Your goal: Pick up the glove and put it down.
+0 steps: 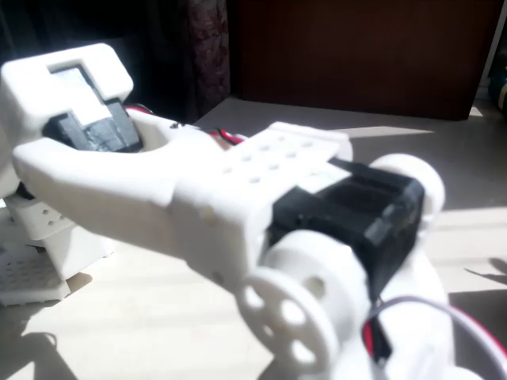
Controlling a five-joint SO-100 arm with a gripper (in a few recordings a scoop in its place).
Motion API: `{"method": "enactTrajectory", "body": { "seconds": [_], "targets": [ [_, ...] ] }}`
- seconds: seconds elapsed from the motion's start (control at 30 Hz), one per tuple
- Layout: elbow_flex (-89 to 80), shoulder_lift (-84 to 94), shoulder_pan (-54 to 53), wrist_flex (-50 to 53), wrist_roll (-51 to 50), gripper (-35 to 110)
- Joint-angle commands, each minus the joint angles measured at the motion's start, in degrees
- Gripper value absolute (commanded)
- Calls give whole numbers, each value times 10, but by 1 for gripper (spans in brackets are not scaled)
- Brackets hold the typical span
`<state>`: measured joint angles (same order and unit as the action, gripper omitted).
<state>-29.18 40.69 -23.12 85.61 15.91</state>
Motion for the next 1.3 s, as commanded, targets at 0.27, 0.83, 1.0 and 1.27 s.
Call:
{"method": "enactTrajectory", "body": {
  "seconds": [0.27, 0.83, 1.0, 1.27],
  "targets": [
    [13, 174, 47, 51, 3, 31],
    [12, 143, 281, 48, -7, 31],
    [14, 61, 281, 32, -43, 31],
    [8, 7, 276, -37, -54, 31]
  ]
}}
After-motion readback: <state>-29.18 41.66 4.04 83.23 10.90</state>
